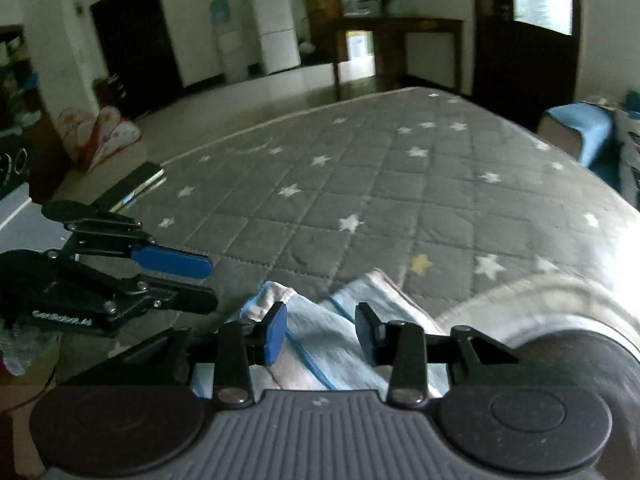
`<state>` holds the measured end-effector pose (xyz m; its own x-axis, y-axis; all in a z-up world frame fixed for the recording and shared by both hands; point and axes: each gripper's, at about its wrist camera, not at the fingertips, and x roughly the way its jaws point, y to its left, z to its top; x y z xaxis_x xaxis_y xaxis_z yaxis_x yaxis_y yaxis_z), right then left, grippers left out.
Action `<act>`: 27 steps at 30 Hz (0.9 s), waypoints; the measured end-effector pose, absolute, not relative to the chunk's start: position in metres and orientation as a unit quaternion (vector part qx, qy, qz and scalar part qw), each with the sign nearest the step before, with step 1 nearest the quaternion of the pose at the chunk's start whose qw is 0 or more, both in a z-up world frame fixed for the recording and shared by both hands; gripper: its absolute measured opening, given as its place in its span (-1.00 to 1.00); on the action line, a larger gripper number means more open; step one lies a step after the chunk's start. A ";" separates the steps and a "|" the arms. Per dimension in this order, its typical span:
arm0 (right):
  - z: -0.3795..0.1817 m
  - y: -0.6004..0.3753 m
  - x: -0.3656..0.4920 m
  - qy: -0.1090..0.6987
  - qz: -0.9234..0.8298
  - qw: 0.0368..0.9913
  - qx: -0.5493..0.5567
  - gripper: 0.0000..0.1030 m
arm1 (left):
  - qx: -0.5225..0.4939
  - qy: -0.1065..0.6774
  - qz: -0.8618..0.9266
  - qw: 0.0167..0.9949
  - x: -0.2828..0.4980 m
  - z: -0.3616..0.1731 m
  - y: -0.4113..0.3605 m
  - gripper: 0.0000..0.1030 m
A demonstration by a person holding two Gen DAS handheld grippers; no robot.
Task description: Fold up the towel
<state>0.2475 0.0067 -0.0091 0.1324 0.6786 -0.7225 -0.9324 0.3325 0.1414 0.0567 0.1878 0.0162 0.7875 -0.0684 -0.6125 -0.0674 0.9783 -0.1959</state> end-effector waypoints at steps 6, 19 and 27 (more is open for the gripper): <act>-0.020 0.022 0.255 0.373 0.570 0.711 -0.176 -0.26 | -0.109 0.329 0.002 0.938 0.057 0.013 0.192 -0.39; 0.001 -0.004 0.248 0.347 0.576 0.727 -0.140 -0.95 | -0.104 0.331 -0.001 0.938 0.062 0.012 0.187 -0.39; 0.035 -0.034 0.239 0.316 0.569 0.751 -0.110 -0.96 | -0.124 0.309 -0.040 0.942 0.066 0.021 0.183 -0.39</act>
